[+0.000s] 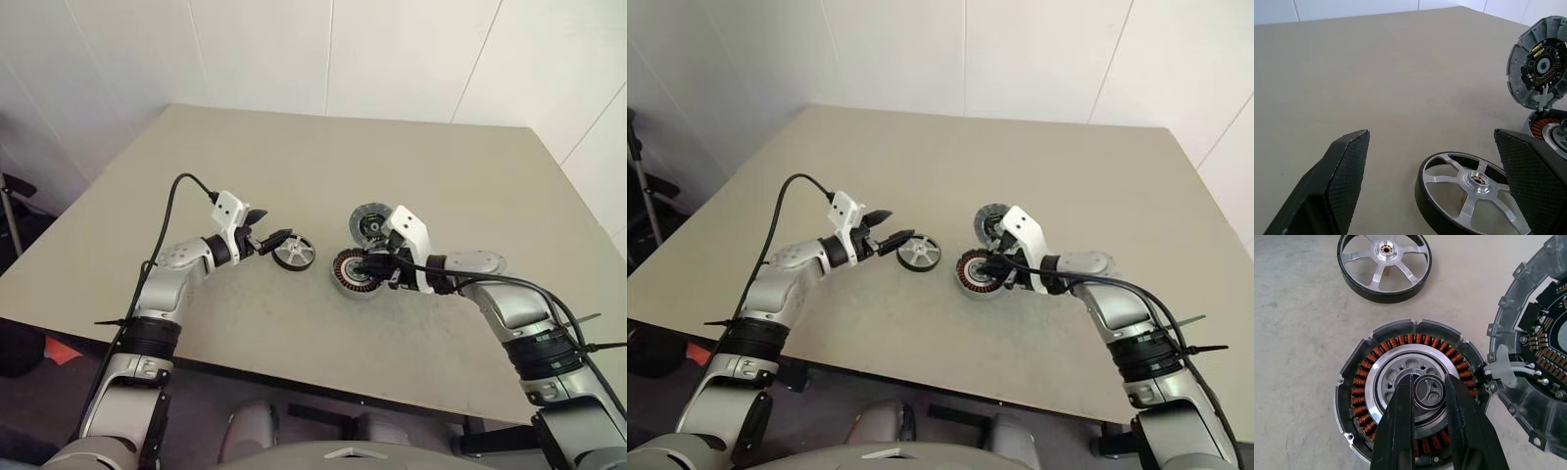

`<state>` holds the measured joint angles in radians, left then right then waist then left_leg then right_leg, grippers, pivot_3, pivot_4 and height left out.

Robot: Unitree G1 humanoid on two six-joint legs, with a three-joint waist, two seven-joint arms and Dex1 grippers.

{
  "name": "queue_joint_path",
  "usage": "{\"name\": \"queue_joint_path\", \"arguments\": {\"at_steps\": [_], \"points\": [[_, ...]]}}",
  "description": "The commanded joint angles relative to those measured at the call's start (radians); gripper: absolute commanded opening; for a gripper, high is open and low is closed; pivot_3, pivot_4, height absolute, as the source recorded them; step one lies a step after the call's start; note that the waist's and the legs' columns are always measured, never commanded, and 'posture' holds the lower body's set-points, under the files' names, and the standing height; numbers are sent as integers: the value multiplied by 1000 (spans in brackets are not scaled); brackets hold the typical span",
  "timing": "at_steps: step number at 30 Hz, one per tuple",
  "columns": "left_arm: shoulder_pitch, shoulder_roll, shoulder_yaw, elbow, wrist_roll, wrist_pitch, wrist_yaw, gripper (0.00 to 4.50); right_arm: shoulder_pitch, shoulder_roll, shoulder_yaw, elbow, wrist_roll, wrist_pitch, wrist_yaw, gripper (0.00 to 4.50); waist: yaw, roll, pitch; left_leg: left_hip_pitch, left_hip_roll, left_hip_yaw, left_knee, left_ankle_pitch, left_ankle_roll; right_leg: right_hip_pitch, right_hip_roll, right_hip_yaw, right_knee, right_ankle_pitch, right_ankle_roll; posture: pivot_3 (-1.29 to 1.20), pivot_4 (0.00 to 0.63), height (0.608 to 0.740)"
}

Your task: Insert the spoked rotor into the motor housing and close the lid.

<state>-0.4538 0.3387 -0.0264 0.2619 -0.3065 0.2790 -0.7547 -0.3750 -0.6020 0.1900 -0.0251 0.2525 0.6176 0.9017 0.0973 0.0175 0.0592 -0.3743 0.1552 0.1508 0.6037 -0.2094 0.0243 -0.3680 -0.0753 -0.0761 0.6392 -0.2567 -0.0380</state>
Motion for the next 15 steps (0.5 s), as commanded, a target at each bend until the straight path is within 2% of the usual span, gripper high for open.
{"name": "queue_joint_path", "arguments": {"at_steps": [1,15], "points": [[-5,5,21,-31,-3,-16,3,4302,-20,5,-6,-19,3,-9,6,565,0,0,0,0,0,0,0,0,0,0,0,0,0,0,0,0,0,740],[0,6,21,-35,-3,-14,5,4302,-18,11,-8,-61,14,25,11,565,0,0,0,0,0,0,0,0,0,0,0,0,0,0,0,0,0,740]]}}
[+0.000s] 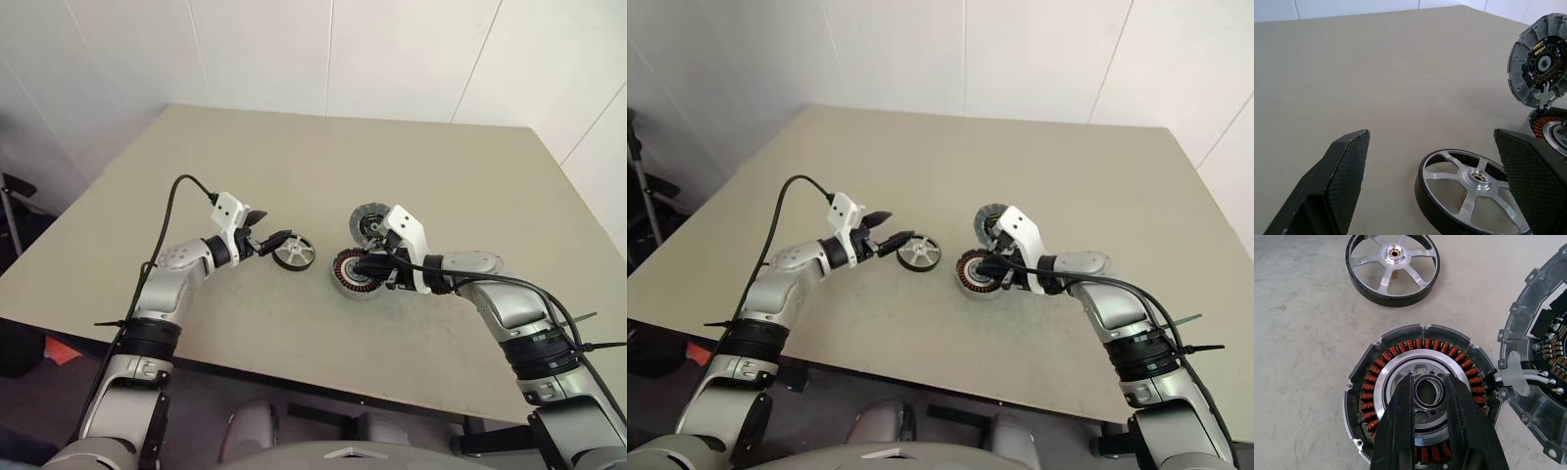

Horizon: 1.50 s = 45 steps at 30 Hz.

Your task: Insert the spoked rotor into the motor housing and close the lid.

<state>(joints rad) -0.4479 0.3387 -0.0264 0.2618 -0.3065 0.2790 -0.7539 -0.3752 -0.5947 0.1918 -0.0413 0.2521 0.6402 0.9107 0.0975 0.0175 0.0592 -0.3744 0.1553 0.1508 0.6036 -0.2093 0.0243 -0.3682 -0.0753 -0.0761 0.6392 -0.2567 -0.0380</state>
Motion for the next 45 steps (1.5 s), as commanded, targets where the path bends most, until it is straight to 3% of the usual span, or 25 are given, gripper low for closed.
{"name": "queue_joint_path", "arguments": {"at_steps": [1,12,20,31,35,41,42,45], "points": [[-5,6,22,-36,-3,-13,4,4302,-17,5,-9,-48,14,5,1,565,0,0,0,0,0,0,0,0,0,0,0,0,0,0,0,0,0,740],[0,11,24,-38,-2,-14,5,4302,-11,8,-7,-65,27,28,19,565,0,0,0,0,0,0,0,0,0,0,0,0,0,0,0,0,0,740],[1,12,24,-40,-3,-13,7,4302,-27,19,-16,-66,11,33,-20,3205,0,0,0,0,0,0,0,0,0,0,0,0,0,0,0,0,0,740],[-2,9,20,-31,-1,-18,6,4302,-30,-5,-53,-105,58,43,4,3205,0,0,0,0,0,0,0,1,-1,0,0,0,0,0,0,0,0,740],[-5,5,18,-25,1,-21,5,4302,-26,-9,-66,-116,76,39,18,2283,0,0,0,0,0,0,0,1,-1,0,0,0,0,0,0,0,0,740],[-4,4,19,-20,1,-23,4,4302,-18,-21,-39,-113,62,28,20,222,0,0,0,0,0,0,0,1,-1,0,0,0,0,0,0,0,0,740],[-4,5,20,-20,1,-23,5,4302,-17,-24,-34,-112,59,24,23,39,0,0,0,0,0,0,0,1,-1,0,0,0,0,0,0,0,0,740],[-1,6,22,-23,0,-21,6,4302,-11,-35,-24,-127,67,20,46,39,0,0,0,0,0,0,0,1,-1,0,0,0,0,0,0,0,0,740]]}}
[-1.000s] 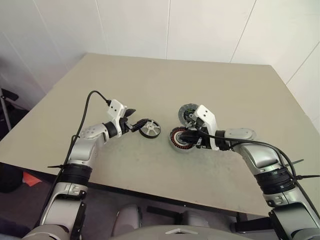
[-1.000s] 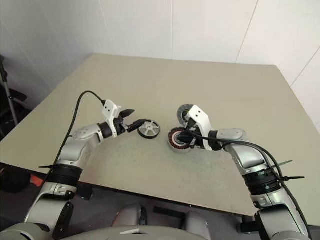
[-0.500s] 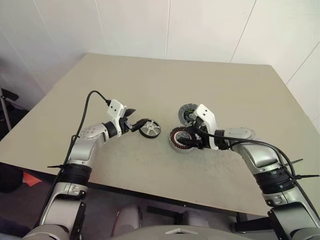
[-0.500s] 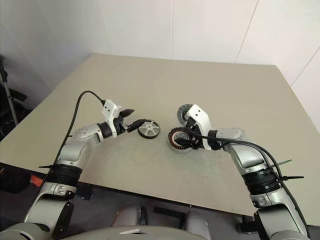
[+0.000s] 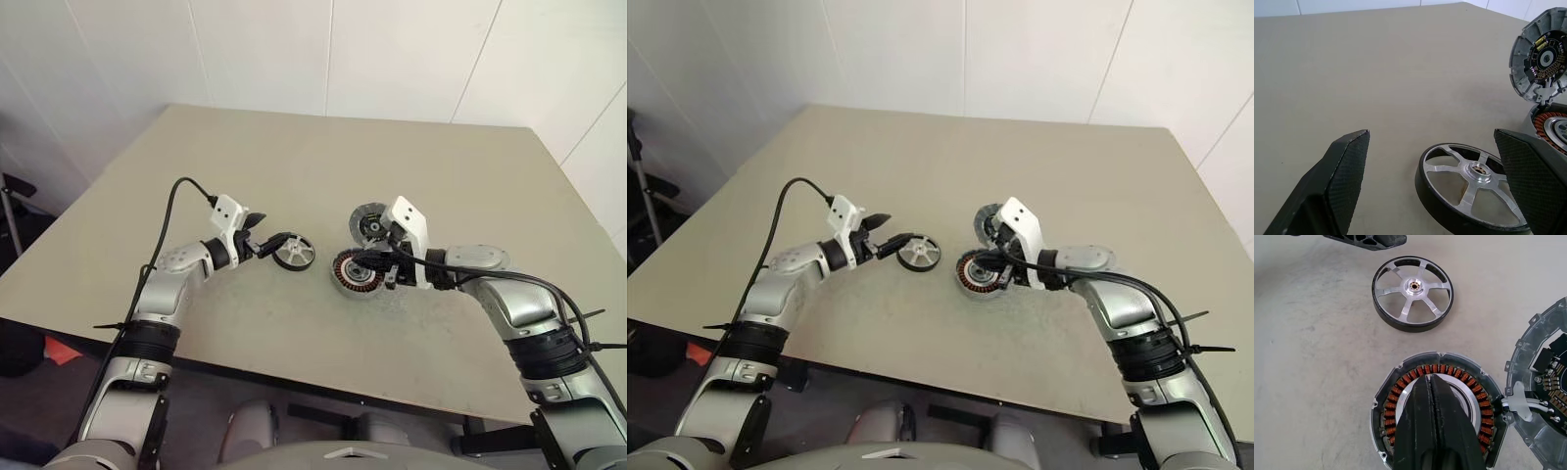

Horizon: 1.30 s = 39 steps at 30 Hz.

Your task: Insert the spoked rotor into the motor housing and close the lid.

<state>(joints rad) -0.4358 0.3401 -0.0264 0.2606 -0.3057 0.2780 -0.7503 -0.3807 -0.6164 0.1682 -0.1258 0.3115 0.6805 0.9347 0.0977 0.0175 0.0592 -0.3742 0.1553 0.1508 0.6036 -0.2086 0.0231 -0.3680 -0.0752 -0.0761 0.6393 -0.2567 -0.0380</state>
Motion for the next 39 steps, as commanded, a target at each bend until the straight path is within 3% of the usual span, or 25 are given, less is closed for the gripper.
{"name": "queue_joint_path", "arguments": {"at_steps": [1,39], "points": [[-10,6,22,-24,-1,-20,2,4302,-3,-17,2,-46,9,-23,28,39,0,0,0,0,0,0,0,0,0,0,0,0,0,0,0,0,0,740],[-4,13,20,-38,2,-18,12,4302,-29,2,60,128,-105,-111,8,39,0,0,0,2,0,0,0,0,0,2,0,0,0,0,0,0,0,740]]}}
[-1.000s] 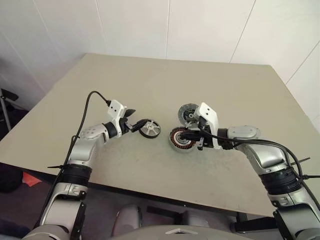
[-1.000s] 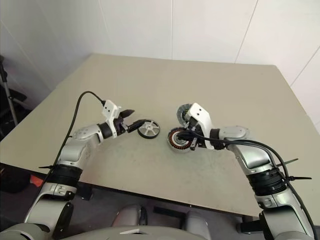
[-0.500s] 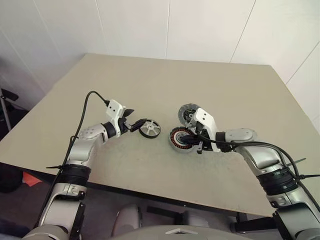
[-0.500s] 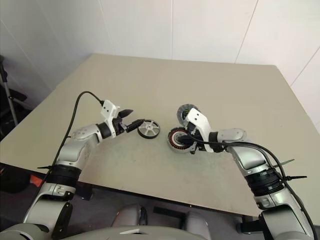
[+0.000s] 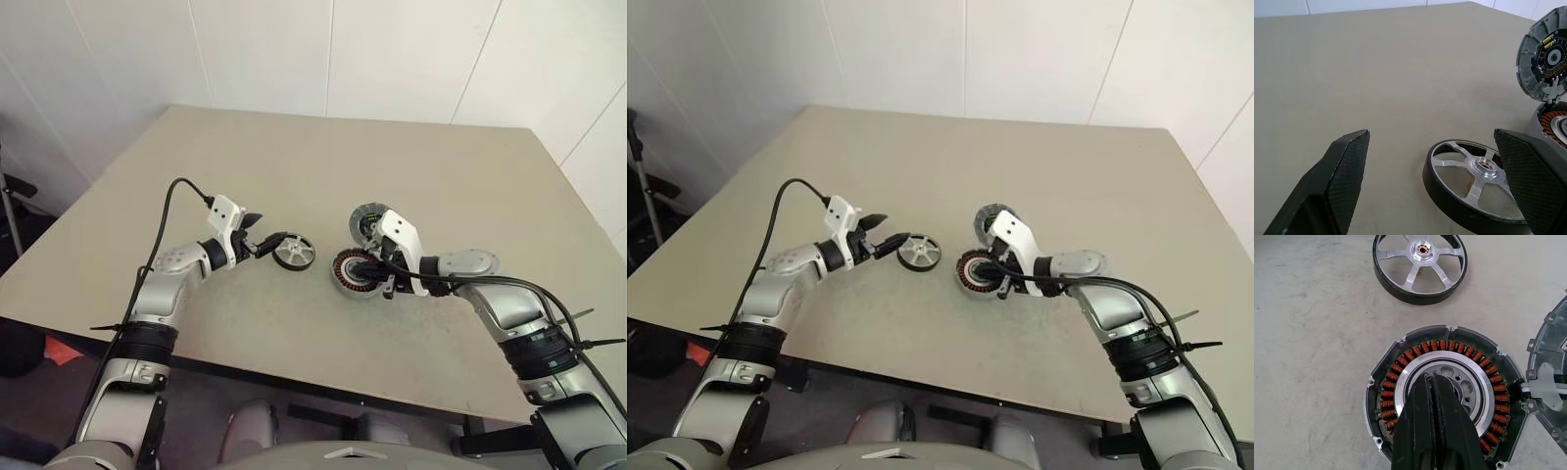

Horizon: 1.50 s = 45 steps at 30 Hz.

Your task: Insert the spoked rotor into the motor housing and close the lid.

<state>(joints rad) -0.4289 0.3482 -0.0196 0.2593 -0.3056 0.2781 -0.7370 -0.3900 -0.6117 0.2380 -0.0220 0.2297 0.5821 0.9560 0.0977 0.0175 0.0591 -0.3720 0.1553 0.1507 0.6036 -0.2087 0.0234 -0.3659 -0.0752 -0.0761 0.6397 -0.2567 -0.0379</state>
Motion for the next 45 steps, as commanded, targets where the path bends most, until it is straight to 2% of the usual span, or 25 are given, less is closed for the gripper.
{"name": "queue_joint_path", "arguments": {"at_steps": [1,16,23,30,35,42,45], "points": [[-11,4,13,-36,2,-18,-2,4302,-21,-3,-10,29,-24,-16,-14,39,0,0,0,0,0,0,0,0,0,0,0,0,0,0,0,0,0,740],[-9,3,13,-32,4,-19,-3,4302,-25,6,-41,11,1,-23,1,39,0,0,0,0,0,0,0,0,0,0,0,0,0,0,0,0,0,740],[-7,-8,29,-35,-21,16,8,4302,-31,10,-137,-118,141,21,50,39,0,0,0,-1,0,0,0,0,1,-1,0,0,0,0,0,0,0,740],[2,12,100,-49,-100,172,28,4302,-75,7,-216,-175,230,55,39,39,-1,0,0,-1,0,0,0,0,1,-1,0,0,0,0,0,0,0,740],[12,13,139,-73,-165,304,37,3154,-77,18,-188,-172,213,57,16,0,0,0,0,-1,0,0,0,0,0,-1,0,0,0,0,0,0,0,740],[10,-38,167,-135,-296,529,62,3154,-78,19,-173,-177,214,62,3,0,2,0,0,-1,0,0,0,0,-1,-1,0,0,0,0,0,0,0,740],[-11,-70,193,-85,-316,597,123,3154,-86,20,-174,-185,217,77,-12,0,0,0,0,-1,0,0,0,0,0,-2,0,0,0,0,0,0,0,740]]}}
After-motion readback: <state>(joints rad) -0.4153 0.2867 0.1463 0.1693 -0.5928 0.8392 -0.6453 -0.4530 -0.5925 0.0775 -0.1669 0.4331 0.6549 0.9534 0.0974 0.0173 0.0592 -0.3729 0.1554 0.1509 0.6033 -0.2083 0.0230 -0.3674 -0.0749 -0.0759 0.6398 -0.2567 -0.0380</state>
